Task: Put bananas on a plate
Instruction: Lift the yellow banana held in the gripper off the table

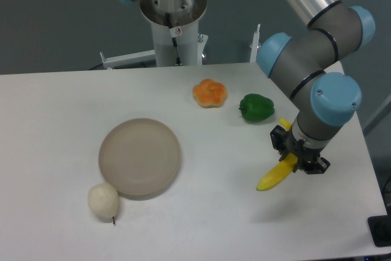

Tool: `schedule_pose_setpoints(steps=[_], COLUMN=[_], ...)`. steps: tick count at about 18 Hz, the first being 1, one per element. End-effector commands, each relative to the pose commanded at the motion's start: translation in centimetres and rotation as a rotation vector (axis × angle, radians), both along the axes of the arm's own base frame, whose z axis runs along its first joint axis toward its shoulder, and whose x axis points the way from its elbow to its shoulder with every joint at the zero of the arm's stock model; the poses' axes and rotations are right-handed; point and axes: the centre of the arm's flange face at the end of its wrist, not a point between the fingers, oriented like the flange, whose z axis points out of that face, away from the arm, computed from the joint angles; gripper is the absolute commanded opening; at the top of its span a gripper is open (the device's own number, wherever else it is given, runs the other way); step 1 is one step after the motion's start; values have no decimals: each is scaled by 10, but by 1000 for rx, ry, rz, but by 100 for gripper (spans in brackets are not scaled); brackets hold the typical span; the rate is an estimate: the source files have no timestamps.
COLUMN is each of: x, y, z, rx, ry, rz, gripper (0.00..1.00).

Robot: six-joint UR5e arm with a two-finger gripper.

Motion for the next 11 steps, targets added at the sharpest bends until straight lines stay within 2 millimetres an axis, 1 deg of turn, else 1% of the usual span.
schedule_pose_setpoints(steps=[6, 9, 10, 11], x=[6, 16, 39, 55], y=[0, -6, -6, 0], z=[8, 8, 6, 3], rx=[7, 5, -3, -10], ry=[1, -9, -21, -23], rz=[6, 3, -27, -43], gripper=[0, 0, 0, 0])
